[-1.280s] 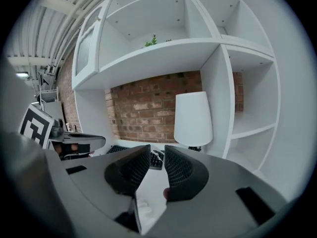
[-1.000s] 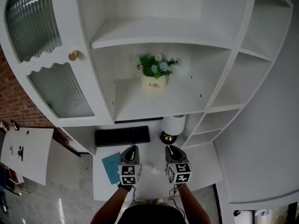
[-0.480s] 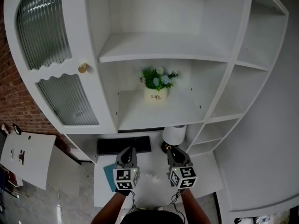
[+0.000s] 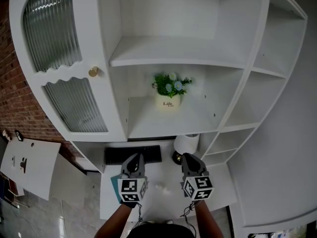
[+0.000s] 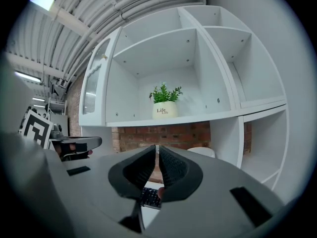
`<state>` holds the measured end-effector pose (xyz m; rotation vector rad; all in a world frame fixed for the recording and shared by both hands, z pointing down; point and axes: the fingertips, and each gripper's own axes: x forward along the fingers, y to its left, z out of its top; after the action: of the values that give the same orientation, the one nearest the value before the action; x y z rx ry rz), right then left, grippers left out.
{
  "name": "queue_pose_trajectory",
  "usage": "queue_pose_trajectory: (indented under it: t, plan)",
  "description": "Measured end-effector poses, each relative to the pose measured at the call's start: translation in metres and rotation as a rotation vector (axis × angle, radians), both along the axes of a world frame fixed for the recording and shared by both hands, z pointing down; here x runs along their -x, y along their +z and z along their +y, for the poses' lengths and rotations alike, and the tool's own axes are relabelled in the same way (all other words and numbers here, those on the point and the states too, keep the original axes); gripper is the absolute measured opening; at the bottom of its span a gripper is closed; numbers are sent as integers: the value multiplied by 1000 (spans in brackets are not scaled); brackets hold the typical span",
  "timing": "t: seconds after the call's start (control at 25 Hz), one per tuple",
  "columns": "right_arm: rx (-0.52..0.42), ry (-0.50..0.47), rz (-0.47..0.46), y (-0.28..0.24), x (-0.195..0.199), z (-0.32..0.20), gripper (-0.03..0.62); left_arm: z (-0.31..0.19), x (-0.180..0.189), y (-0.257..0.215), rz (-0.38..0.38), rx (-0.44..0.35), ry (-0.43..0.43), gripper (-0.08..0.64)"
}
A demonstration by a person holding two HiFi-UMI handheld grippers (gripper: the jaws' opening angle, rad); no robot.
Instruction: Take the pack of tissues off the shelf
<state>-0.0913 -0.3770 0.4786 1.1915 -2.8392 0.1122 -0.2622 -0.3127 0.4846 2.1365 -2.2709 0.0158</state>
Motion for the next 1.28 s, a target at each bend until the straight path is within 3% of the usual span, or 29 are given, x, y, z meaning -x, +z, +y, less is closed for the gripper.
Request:
queue_pose_trajectory:
  t: [0.4, 1.28]
  plan:
    - [-56, 18, -6, -25, -5, 5, 9, 2, -3, -16, -8, -18, 30, 17]
    - [-64, 64, -6, -28, -17, 9, 3, 9, -5, -22, 9, -30, 45, 17]
